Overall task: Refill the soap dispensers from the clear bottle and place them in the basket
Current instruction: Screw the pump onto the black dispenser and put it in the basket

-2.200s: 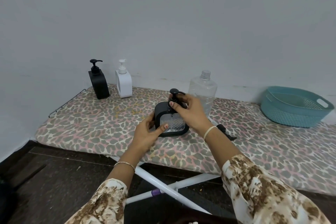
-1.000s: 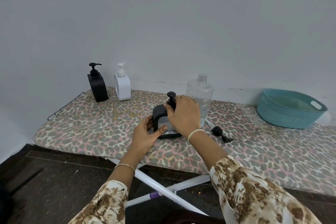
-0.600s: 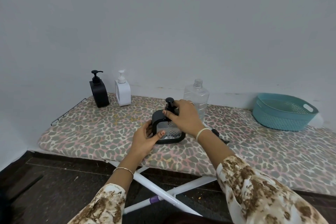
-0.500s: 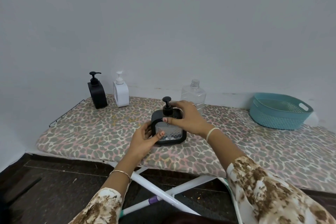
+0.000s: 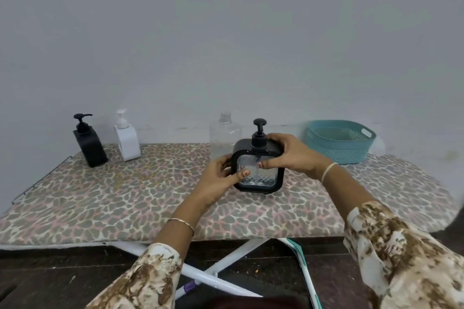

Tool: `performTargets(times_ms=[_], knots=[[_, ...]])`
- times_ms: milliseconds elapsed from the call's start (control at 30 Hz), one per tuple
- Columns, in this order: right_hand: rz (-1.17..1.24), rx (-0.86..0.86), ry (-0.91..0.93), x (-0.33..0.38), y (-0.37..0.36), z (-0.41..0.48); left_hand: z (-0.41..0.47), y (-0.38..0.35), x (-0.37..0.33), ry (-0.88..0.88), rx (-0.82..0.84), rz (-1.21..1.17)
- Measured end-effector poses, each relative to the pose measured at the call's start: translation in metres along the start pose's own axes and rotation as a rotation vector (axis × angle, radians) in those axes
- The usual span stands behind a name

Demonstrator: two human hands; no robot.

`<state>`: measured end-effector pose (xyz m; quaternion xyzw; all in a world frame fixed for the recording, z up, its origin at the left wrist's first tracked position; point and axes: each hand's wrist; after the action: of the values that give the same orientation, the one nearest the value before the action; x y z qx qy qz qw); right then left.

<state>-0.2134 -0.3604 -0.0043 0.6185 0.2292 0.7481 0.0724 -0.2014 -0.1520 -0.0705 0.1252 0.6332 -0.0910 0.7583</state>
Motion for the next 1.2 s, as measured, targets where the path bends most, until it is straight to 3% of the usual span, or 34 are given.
performTargets(times_ms=[267, 500, 733, 933, 1100, 1200], knots=[[-0.146, -0.294, -0.039, -0.019, 0.084, 0.004, 0.076, -0.084, -0.015, -0.013, 0.044, 0.07], [-0.18, -0.646, -0.07, -0.053, 0.159, 0.031, 0.14, -0.132, -0.003, 0.008, 0.095, 0.319], [-0.255, -0.922, -0.11, -0.084, 0.218, 0.061, 0.182, -0.17, 0.016, -0.201, 0.241, 0.635], [-0.361, -0.972, -0.234, -0.125, 0.235, 0.07, 0.207, -0.187, 0.037, -0.29, 0.328, 0.797], [-0.442, -0.932, -0.366, -0.166, 0.232, 0.069, 0.211, -0.188, 0.051, -0.351, 0.302, 0.829], [-0.701, -0.901, -0.488, -0.18, 0.231, 0.068, 0.211, -0.187, 0.055, -0.389, 0.286, 0.848]])
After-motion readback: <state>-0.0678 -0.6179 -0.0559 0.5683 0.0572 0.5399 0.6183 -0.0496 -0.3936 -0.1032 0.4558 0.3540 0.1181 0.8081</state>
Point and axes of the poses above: each hand's wrist, its own z-axis towards the middle knuckle, its own y-axis out of the back of the hand, x = y × z
